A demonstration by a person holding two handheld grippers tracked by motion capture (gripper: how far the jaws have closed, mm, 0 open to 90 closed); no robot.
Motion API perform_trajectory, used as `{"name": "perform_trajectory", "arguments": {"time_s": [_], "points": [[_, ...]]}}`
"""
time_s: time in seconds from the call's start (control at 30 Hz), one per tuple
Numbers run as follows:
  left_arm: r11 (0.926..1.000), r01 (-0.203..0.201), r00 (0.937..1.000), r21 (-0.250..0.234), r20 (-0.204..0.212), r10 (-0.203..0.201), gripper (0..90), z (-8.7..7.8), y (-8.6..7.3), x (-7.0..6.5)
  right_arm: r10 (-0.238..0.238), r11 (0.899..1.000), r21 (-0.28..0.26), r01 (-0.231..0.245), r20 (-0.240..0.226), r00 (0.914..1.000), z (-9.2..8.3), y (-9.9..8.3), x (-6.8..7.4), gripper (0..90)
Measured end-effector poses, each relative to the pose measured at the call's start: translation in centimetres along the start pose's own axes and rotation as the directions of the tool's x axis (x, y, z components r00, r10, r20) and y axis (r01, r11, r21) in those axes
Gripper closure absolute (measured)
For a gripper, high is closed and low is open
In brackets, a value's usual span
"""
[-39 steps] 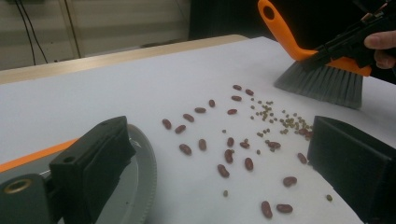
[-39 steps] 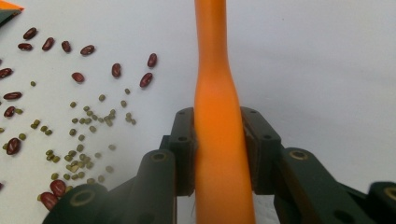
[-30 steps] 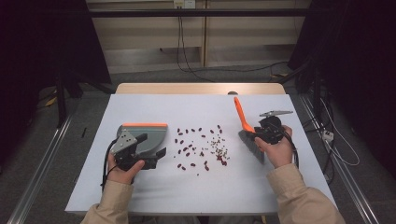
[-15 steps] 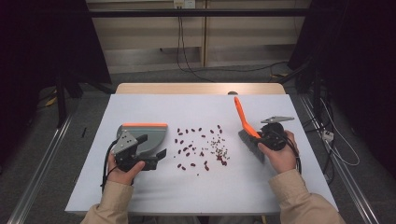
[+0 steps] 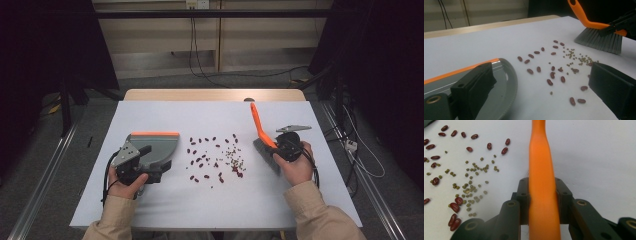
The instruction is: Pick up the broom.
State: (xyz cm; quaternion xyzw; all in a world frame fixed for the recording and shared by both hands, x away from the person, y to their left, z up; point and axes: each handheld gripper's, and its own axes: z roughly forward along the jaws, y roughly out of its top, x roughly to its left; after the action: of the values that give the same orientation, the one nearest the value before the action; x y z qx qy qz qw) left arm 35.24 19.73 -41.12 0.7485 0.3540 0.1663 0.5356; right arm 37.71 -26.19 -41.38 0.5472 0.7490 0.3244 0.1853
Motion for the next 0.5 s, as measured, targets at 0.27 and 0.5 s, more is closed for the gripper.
{"name": "perform_trajectory", "arguments": {"time_s": [0.27, 0.5], "points": [[0.9999, -0.005, 0.9999, 0.011, 0.010, 0.005, 5.9, -0.42, -0.53, 0.21, 0.019, 0.998, -0.060, -0.021, -0.026, 0.9995, -0.03, 0.35, 0.00, 71.0], [1.0000, -0.003, 1.0000, 0.007, 0.009, 0.002, 5.9, -0.77, -0.66, 0.26, 0.031, 0.996, -0.088, -0.034, -0.037, 0.9988, 0.22, 0.66, -0.24, 71.1]]}}
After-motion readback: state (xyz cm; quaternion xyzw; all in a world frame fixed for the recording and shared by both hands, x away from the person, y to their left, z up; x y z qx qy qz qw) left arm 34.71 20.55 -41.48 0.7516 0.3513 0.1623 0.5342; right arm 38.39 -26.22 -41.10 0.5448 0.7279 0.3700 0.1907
